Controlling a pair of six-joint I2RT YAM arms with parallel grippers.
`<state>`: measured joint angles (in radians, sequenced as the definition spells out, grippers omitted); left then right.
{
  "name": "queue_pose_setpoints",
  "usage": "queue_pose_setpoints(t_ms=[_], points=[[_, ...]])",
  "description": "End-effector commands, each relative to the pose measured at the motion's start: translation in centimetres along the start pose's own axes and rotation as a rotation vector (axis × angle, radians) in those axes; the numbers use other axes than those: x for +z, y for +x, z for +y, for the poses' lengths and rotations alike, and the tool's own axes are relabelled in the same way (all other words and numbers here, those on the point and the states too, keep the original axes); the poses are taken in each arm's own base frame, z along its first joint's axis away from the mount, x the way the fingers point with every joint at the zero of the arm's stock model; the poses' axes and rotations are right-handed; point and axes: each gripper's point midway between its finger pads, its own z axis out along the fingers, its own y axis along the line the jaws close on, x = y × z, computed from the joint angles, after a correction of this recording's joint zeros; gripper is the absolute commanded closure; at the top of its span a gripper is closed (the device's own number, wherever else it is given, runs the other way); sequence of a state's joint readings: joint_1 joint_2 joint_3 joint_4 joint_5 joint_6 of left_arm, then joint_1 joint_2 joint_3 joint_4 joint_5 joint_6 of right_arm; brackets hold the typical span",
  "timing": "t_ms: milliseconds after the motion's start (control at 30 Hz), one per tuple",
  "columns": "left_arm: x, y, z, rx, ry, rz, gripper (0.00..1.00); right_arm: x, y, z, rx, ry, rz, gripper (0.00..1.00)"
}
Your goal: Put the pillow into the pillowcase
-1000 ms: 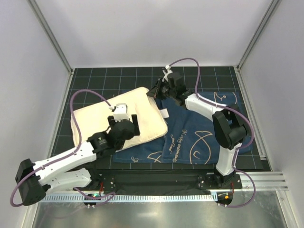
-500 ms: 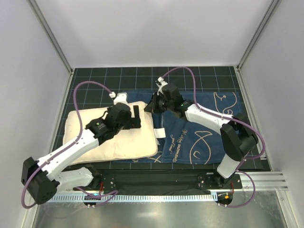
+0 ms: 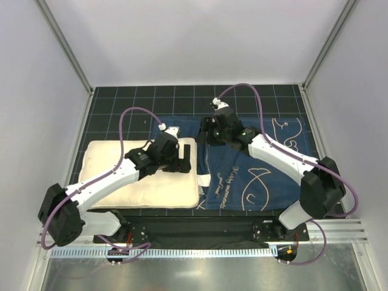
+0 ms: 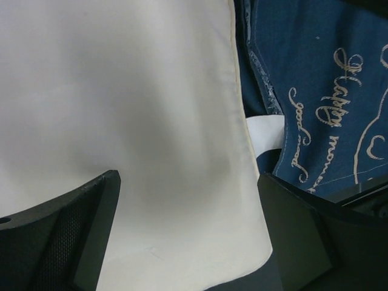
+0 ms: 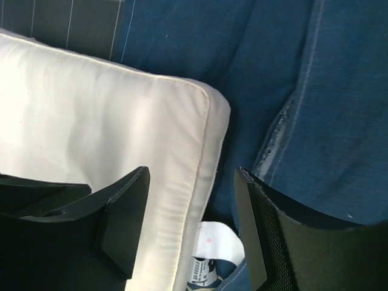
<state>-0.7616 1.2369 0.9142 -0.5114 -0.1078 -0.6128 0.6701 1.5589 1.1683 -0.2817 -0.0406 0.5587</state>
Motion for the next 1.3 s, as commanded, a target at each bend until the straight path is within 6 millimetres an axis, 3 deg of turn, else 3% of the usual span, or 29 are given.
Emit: queue_pose_setpoints(t_ms=[0,167,233,267,300,367,400,500,733,833,1000,1267], points=[[1.1,-0.5,-0.9,0.038,-0.004,0.004,0.0,-1.8,-0.7,-2.3,-0.042,0.116,-0.045,0.37],[3.5,-0.1,-0.1,0.044,-0.088,0.046,0.03,-0.8,1.7,-4.9,-0.063,0.202,0.015,0.4],[4.6,0.3,0.7,0.045,-0.138,0.064,0.11,-0.1,2.6,-5.7,-0.066,0.23,0.038,0.42],[4.9,0.4,0.9,0.046,-0.148,0.066,0.21,0.6,3.7,-6.5,-0.068,0.251,0.068,0.43],[5.2,0.6,1.1,0.053,-0.158,0.073,0.44,0.9,4.2,-6.9,-0.07,0.264,0.08,0.43],[5.5,0.7,1.7,0.062,-0.181,0.065,0.6,2.0,6.0,-7.7,-0.078,0.292,0.124,0.44],[5.5,0.8,2.0,0.063,-0.189,0.059,0.77,2.3,6.2,-8.0,-0.083,0.31,0.125,0.45],[4.5,0.0,2.6,0.061,-0.206,0.021,1.0,2.8,7.6,-8.6,-0.109,0.37,0.149,0.48],[1.8,-2.0,2.6,0.074,-0.209,-0.023,1.0,3.3,8.6,-10.6,-0.143,0.509,0.168,0.51],[0.5,-2.8,2.4,0.071,-0.202,-0.053,1.0,3.7,8.9,-10.6,-0.151,0.524,0.185,0.51],[-1.2,-4.1,2.8,0.093,-0.232,-0.084,1.0,3.3,9.1,-9.3,-0.174,0.511,0.177,0.44],[-0.7,-3.7,2.6,0.095,-0.216,-0.071,1.0,2.2,9.2,-7.0,-0.164,0.443,0.154,0.42]])
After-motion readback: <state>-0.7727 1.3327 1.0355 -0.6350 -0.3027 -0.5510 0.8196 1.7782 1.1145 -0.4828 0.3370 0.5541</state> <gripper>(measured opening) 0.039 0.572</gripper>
